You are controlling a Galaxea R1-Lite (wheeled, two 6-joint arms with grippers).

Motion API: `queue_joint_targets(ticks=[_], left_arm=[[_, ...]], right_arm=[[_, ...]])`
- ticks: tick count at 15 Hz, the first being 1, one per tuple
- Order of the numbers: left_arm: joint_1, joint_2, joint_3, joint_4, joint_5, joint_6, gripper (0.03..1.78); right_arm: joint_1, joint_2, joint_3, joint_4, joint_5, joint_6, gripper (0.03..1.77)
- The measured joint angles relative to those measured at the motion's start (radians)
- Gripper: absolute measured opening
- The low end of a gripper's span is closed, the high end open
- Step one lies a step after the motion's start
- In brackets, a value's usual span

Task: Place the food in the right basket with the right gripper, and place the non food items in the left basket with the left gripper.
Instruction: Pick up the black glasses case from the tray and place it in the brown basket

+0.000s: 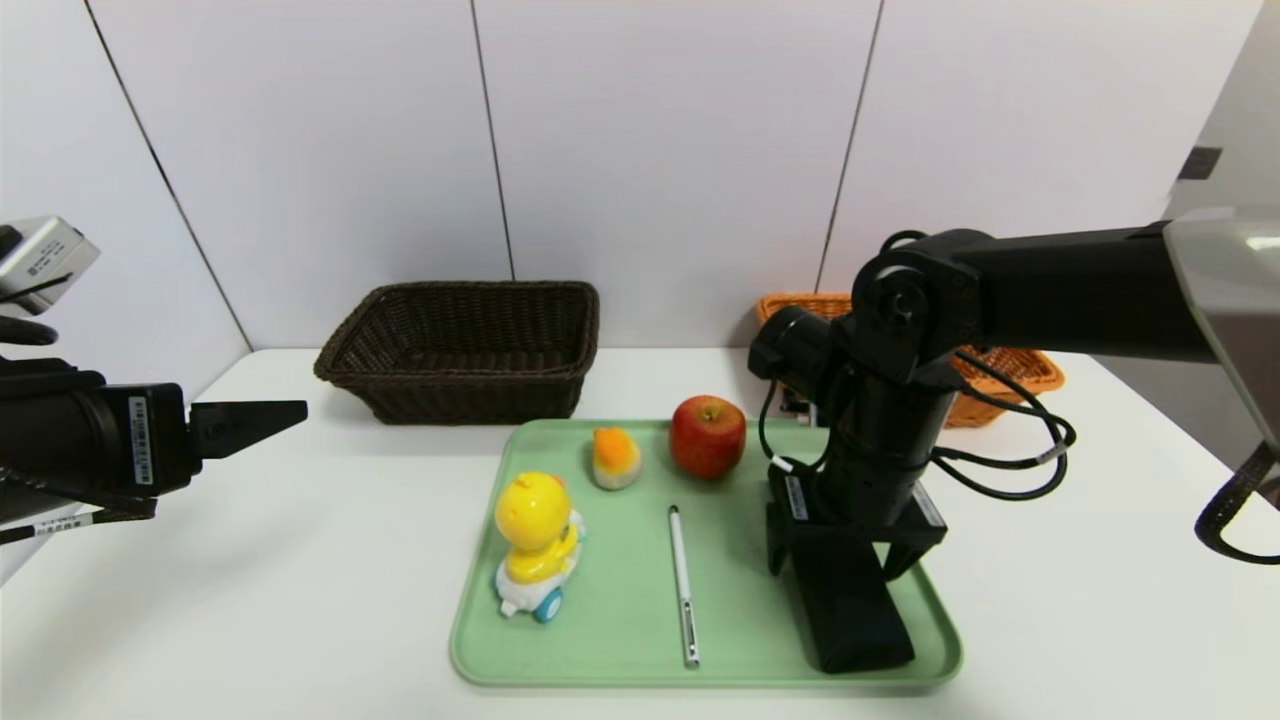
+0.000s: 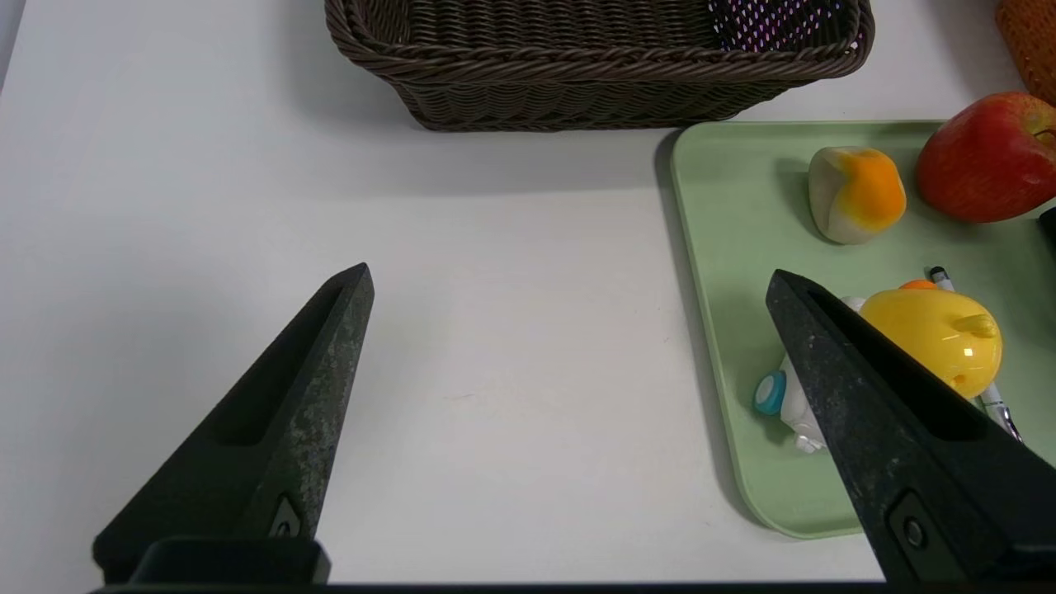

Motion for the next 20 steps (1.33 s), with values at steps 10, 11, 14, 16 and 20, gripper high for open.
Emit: queue_joint_targets(ticks=[10, 11, 14, 16, 20], left_arm=[[0.001, -0.063, 0.017, 0.06, 0.0, -0.002, 1.69], [0.001, -0.067, 0.016, 0.061, 0.0, -0.002, 1.69], [0.0, -0.077, 0.014, 0.062, -0.001, 0.0, 1.69], [-0.001, -0.081, 0.013, 0.063, 0.0, 0.001, 1.69], [-0.002, -0.086, 0.009, 0.097, 0.0, 0.004, 1.69]], right_arm=[[0.003, -0.043, 0.009, 0.005, 0.006, 0.014, 0.54], [0.003, -0.066, 0.009, 0.005, 0.005, 0.015, 0.46], [0.009, -0.167, 0.009, 0.007, 0.004, 0.014, 0.45], [0.02, -0.249, 0.001, 0.008, 0.004, 0.011, 0.45], [0.048, -0.39, -0.046, -0.003, 0.013, 0.006, 0.43]])
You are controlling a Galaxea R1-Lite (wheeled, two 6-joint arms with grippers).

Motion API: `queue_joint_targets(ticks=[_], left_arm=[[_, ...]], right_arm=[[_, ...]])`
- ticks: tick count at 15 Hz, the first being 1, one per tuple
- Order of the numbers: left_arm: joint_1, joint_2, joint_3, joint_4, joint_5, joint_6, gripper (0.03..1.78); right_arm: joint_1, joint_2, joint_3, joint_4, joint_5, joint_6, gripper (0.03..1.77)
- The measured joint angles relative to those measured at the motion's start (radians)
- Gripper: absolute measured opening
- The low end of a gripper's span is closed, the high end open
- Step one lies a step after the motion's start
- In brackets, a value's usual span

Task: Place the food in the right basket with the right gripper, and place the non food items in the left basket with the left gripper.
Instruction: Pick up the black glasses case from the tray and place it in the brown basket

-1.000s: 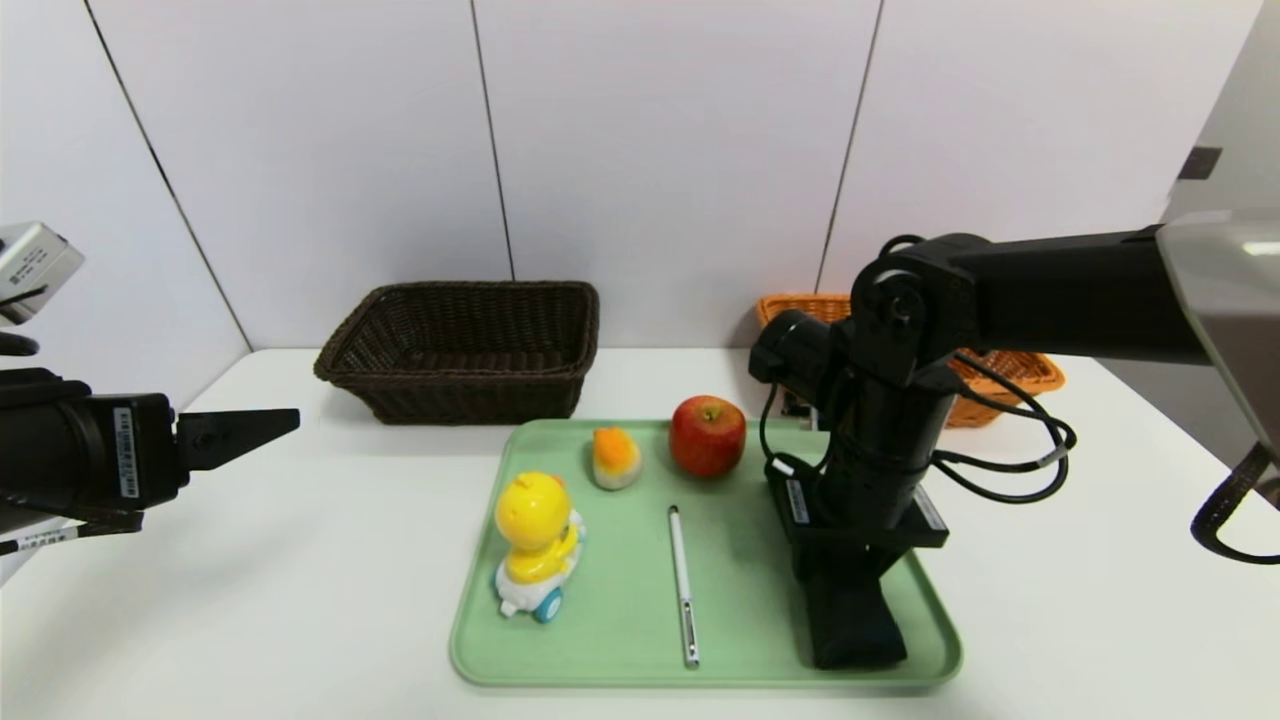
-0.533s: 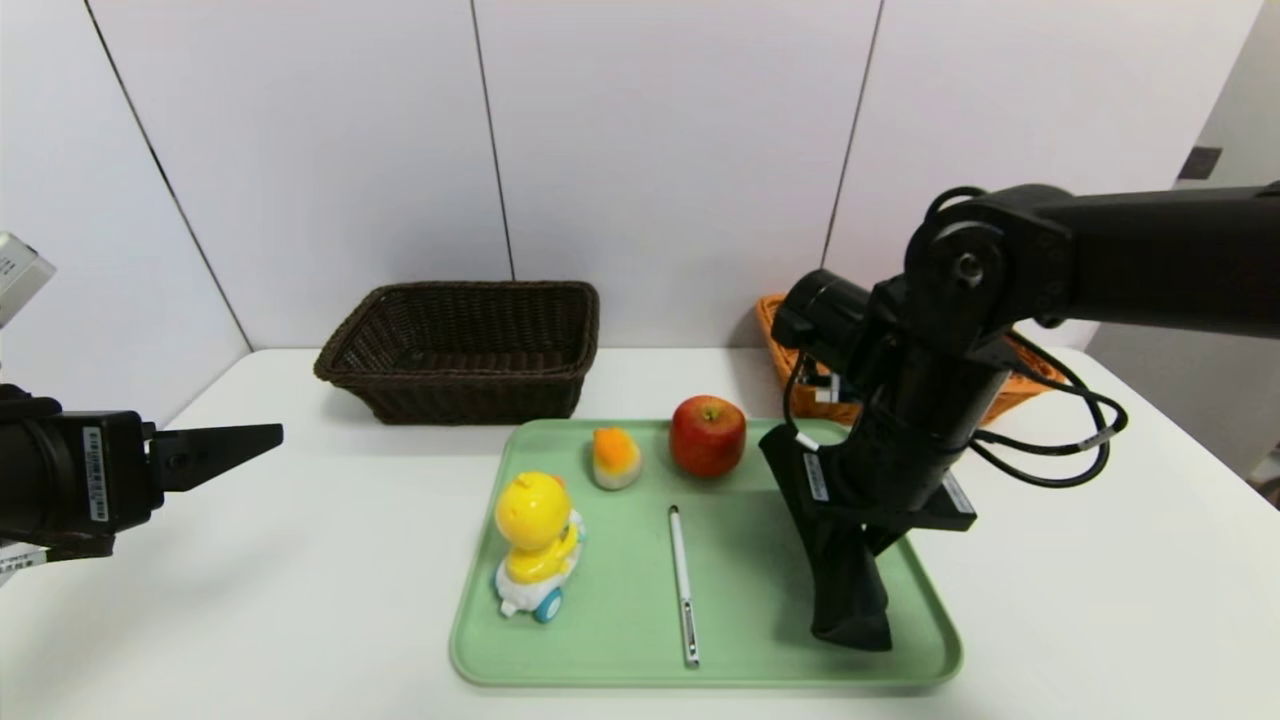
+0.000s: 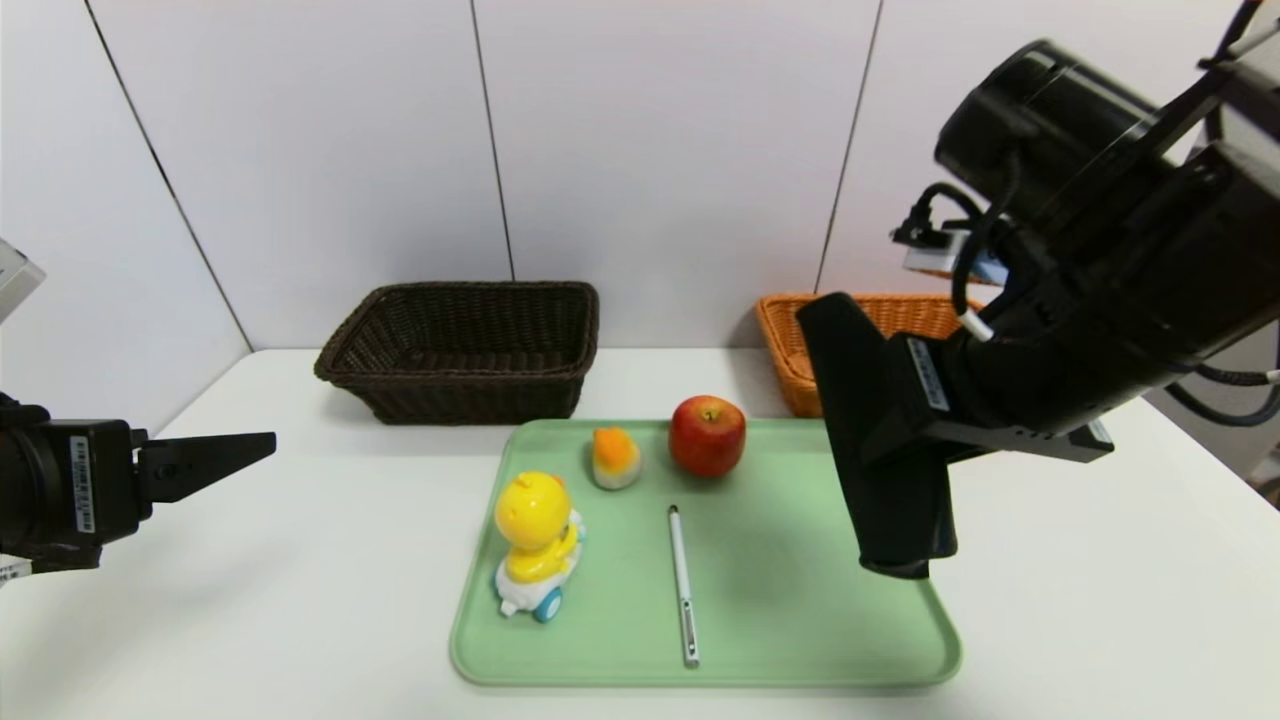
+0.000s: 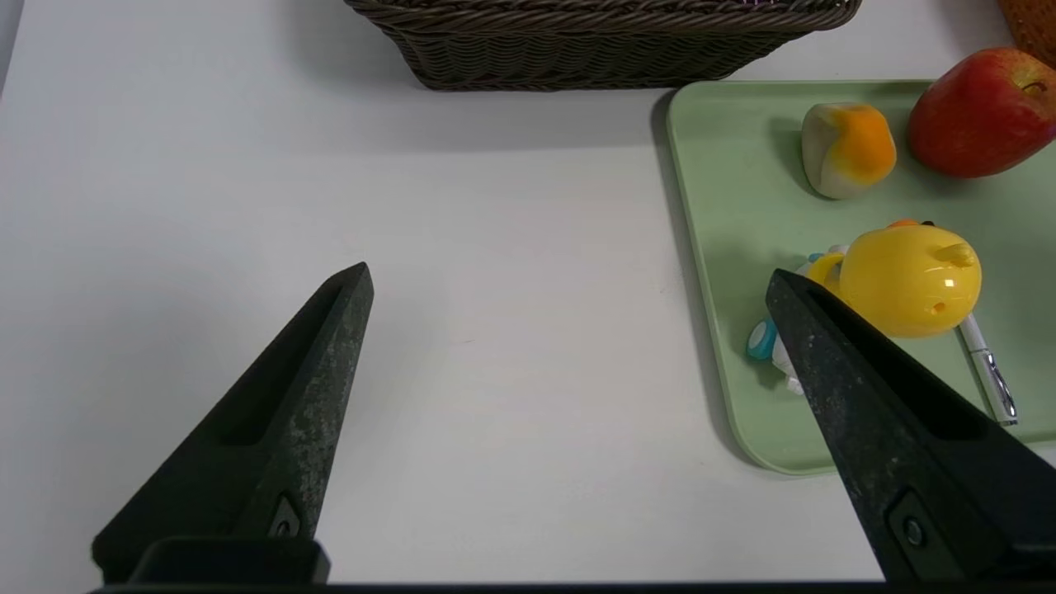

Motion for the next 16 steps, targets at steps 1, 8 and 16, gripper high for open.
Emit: queue_joint_targets(ticks=[1, 8, 16], left_arm=[[0.0, 0.0, 0.0, 0.003, -0.001, 0.0, 1.69], [-0.001, -0.007, -0.039, 0.01, 0.011, -0.001, 1.69], [-0.021, -0.019, -0.048, 0.01, 0.046, -0.004, 1.69]], right_arm=[[0.011, -0.027, -0.02, -0.019, 0.017, -0.002, 0.43], [0.051, -0.019, -0.043, -0.698, 0.044, 0.037, 0.42], [0.118, 0.288, -0.117, -1.351, -0.021, 0.037, 0.41]])
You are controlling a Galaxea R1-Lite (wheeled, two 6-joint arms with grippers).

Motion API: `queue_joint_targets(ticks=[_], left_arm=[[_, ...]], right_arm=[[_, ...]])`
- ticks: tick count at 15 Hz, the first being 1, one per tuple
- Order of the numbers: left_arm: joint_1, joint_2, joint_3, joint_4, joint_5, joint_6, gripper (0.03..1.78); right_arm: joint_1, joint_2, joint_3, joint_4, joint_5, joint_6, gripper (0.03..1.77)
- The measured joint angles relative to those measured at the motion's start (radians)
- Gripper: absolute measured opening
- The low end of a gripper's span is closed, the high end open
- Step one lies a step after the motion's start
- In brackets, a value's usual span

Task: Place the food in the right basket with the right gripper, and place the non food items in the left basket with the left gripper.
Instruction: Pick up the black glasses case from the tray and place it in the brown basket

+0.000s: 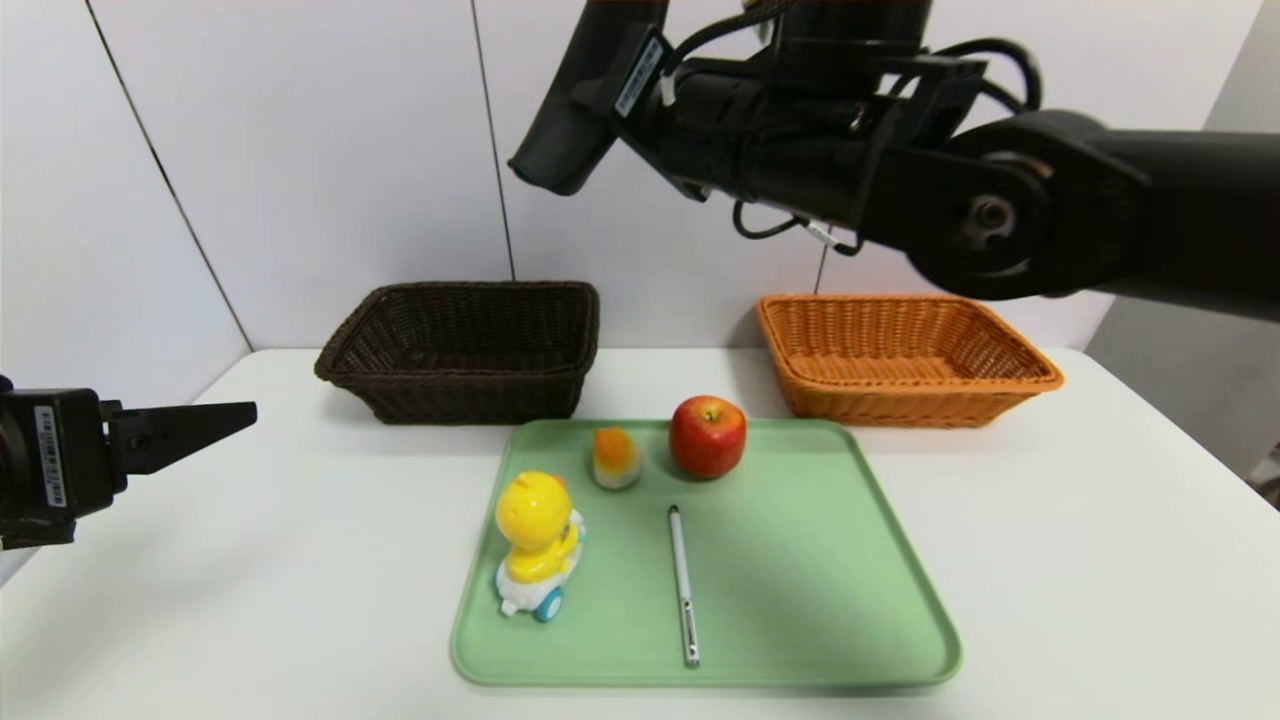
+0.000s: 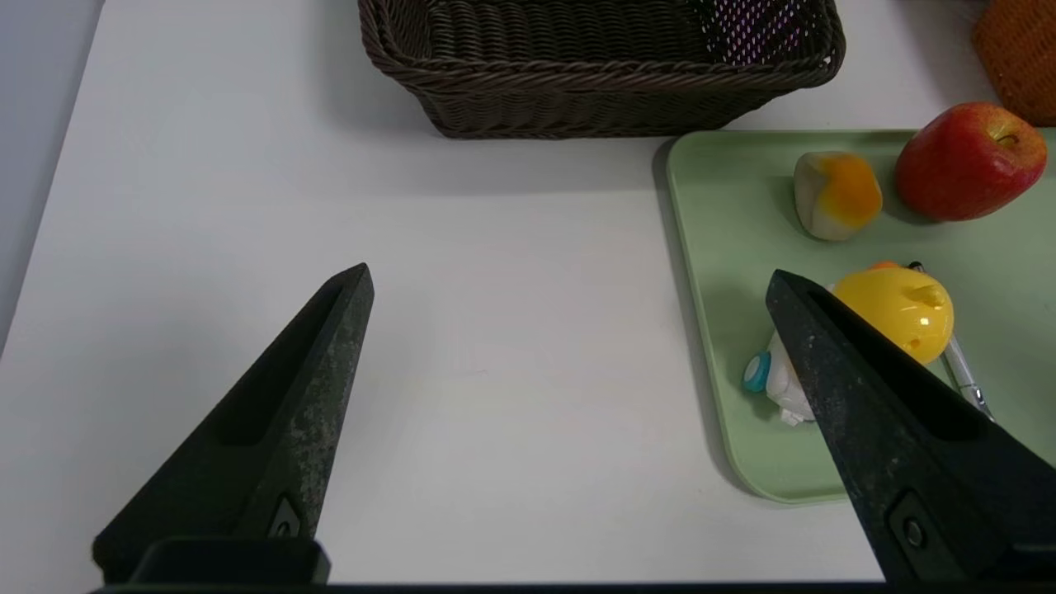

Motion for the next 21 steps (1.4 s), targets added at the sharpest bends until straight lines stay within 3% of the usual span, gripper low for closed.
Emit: queue_joint_targets(ticks=[6, 10, 17, 21], left_arm=[[-0.015, -0.037, 0.038, 0.0, 0.0, 0.0, 1.69], [-0.023, -0.048, 0.07, -0.003, -0.005, -0.001, 1.69], [-0.023, -0.051, 0.08, -0.003, -0.006, 0.001, 1.69], [-0.023, -0.052, 0.085, -0.003, -0.007, 0.0, 1.69]], right_arm=[[0.007, 0.237, -0.02, -0.291, -0.019, -0.103, 0.41], [0.006, 0.356, -0.02, -0.462, -0.017, -0.289, 0.41], [-0.003, 0.434, -0.022, -0.488, -0.013, -0.322, 0.41], [-0.008, 0.446, -0.022, -0.487, -0.01, -0.343, 0.91]])
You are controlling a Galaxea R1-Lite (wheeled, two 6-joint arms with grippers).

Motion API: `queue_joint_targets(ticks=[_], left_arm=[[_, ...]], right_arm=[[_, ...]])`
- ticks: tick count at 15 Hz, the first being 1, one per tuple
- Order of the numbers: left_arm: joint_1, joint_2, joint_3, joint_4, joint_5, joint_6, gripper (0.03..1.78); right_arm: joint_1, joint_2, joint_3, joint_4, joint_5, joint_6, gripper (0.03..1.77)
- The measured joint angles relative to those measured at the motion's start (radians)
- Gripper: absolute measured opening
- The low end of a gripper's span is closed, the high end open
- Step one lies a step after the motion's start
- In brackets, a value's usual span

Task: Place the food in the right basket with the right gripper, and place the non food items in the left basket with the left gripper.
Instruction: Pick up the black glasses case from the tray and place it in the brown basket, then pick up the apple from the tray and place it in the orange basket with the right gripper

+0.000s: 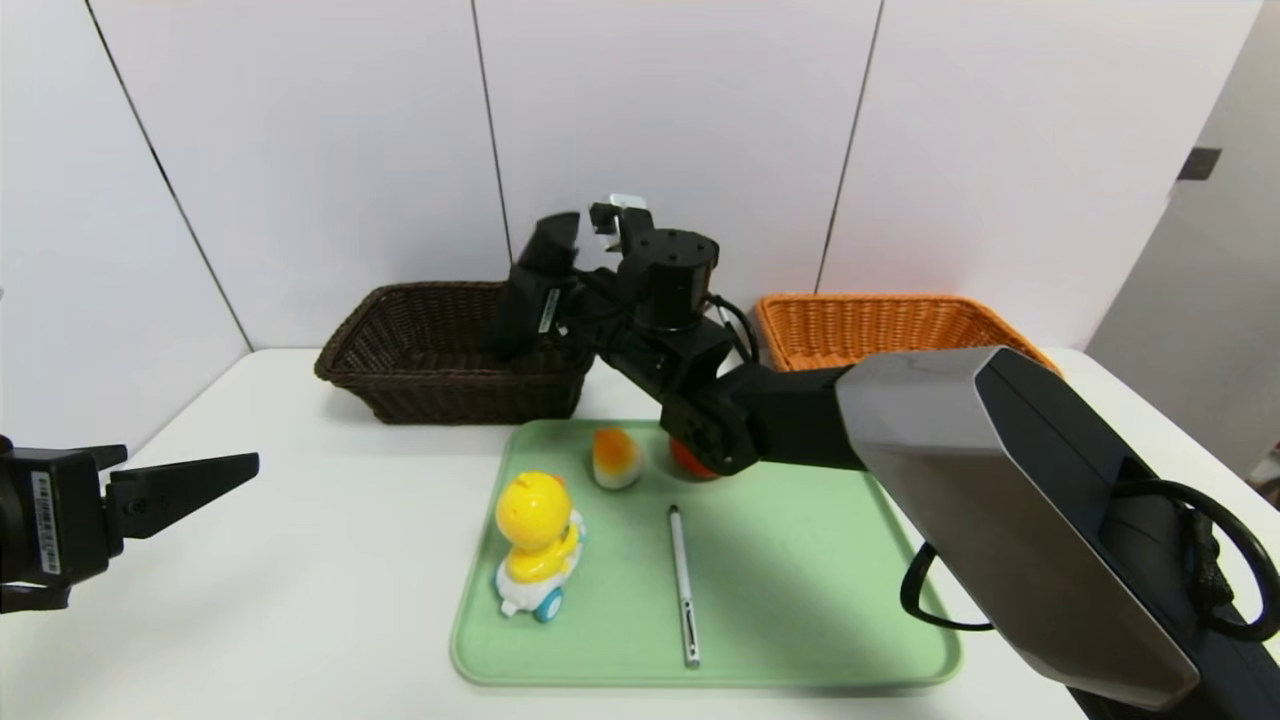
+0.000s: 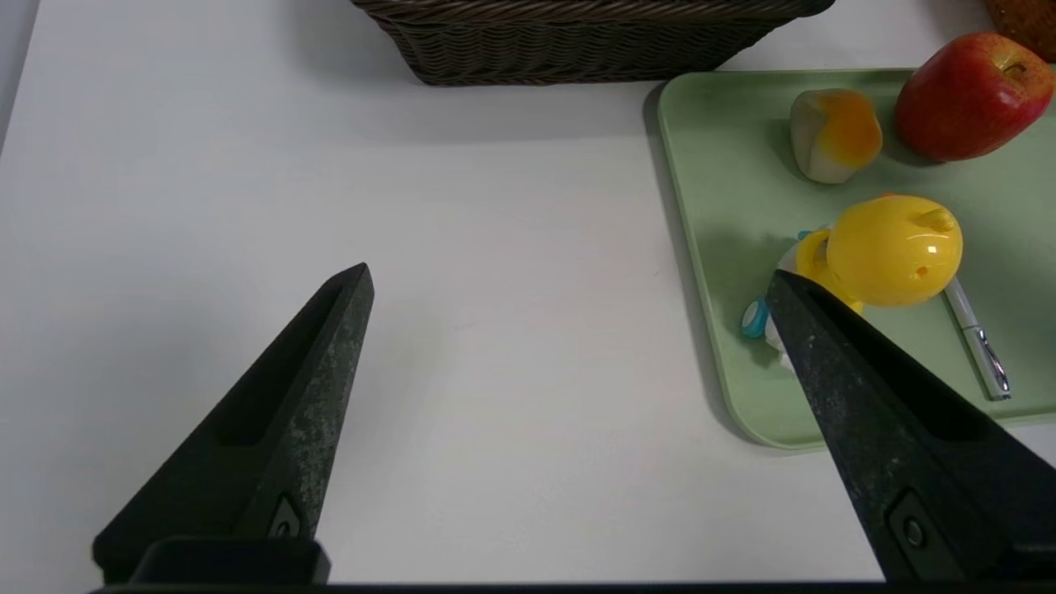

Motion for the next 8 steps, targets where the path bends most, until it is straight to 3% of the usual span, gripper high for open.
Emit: queue_joint_targets(ticks=[4, 8], left_arm=[[0.0, -0.008, 0.005, 0.0, 0.0, 0.0, 1.69], [0.0, -0.015, 0.003, 0.0, -0.001, 0.0, 1.69]], right_arm=[[-0.01, -0.001, 0.001, 0.0, 0.007, 0.001, 1.24], [-0.011, -0.067, 0.001, 0.008, 0.015, -0.007, 1.42]])
